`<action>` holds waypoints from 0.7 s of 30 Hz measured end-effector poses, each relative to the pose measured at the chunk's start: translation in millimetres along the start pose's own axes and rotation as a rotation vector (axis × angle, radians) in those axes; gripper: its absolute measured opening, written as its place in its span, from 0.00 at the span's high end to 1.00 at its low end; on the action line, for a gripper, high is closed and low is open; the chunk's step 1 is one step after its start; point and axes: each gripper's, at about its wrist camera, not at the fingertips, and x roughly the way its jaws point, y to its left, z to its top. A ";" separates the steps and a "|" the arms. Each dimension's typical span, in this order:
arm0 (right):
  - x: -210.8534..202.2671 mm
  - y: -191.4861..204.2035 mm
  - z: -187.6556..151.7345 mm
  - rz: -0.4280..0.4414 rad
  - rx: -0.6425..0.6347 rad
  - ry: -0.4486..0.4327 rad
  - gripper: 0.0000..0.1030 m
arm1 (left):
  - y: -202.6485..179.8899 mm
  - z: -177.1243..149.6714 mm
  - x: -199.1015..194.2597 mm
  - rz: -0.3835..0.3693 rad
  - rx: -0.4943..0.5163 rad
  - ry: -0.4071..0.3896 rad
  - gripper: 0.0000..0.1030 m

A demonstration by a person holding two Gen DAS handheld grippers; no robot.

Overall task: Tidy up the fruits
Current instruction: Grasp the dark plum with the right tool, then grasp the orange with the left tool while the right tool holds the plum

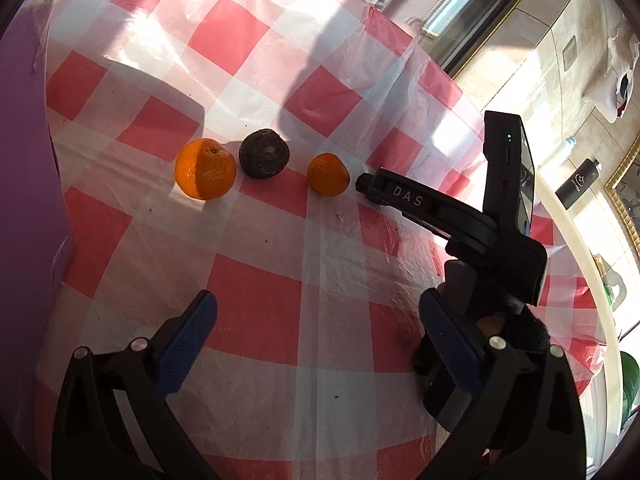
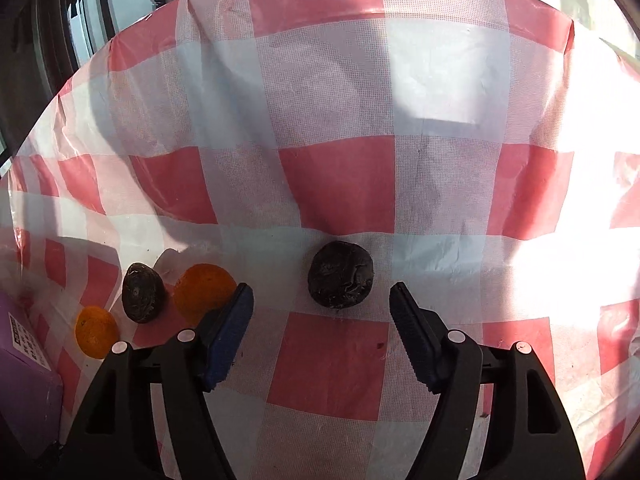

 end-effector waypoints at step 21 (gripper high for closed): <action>-105.3 -49.7 -88.8 0.078 0.234 -0.158 0.68 | -1.0 2.4 3.3 0.030 0.008 0.000 0.02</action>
